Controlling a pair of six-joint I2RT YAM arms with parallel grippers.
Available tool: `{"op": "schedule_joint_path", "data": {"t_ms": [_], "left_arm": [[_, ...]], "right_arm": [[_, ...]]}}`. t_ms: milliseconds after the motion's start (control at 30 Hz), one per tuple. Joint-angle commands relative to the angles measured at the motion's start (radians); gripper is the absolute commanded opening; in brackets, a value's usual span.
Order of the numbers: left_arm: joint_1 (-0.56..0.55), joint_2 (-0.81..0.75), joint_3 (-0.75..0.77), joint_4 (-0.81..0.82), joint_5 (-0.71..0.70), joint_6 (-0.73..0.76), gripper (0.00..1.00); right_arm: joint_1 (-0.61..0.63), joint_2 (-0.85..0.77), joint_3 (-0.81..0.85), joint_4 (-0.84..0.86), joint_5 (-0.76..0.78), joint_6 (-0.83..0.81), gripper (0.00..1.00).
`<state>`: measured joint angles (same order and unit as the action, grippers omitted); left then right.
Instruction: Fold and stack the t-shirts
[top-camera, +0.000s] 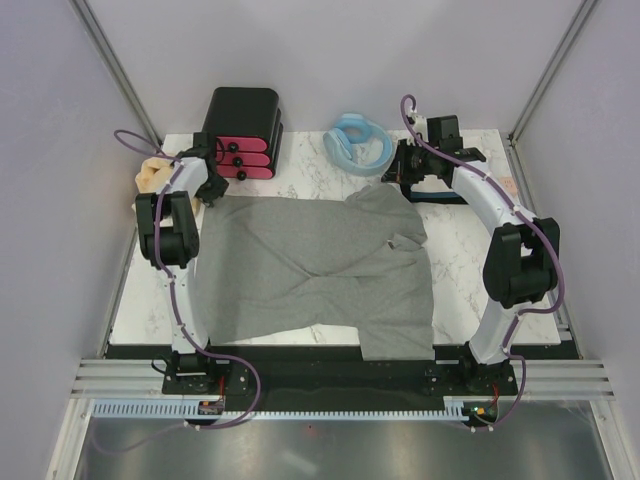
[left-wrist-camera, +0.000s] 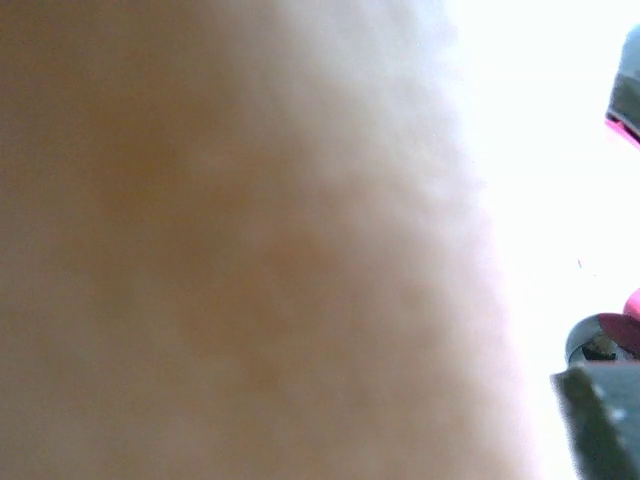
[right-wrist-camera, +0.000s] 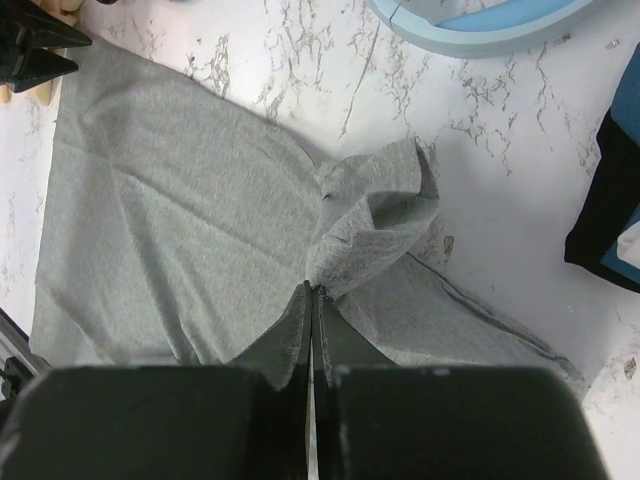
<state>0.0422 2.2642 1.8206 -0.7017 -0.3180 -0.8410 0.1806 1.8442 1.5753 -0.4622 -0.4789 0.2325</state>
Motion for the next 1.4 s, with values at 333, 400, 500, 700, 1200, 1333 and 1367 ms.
{"op": "schedule_joint_path", "data": {"t_ms": [333,400,500,700,1200,1333,1367], "left_arm": [[-0.008,0.144,0.351,-0.289,-0.013,-0.067,0.52],[-0.008,0.191,0.423,-0.363,-0.009,-0.070,0.52],[-0.008,0.209,0.433,-0.395,0.003,-0.072,0.51],[-0.008,0.179,0.344,-0.401,0.004,-0.072,0.50],[-0.007,0.233,0.397,-0.401,-0.016,-0.036,0.23],[-0.007,0.244,0.413,-0.392,-0.015,-0.027,0.18],[-0.007,0.245,0.413,-0.390,-0.013,-0.024,0.17]], "right_arm": [[-0.016,-0.049,0.048,0.042,-0.081,0.027,0.00],[-0.018,-0.053,0.048,0.040,-0.084,0.030,0.00],[-0.024,-0.060,0.042,0.043,-0.089,0.031,0.00],[-0.039,-0.074,0.026,0.059,-0.101,0.045,0.00],[-0.047,-0.086,0.009,0.077,-0.118,0.064,0.00],[-0.049,-0.097,-0.012,0.077,-0.107,0.060,0.00],[-0.047,-0.099,-0.015,0.077,-0.101,0.060,0.00]]}}
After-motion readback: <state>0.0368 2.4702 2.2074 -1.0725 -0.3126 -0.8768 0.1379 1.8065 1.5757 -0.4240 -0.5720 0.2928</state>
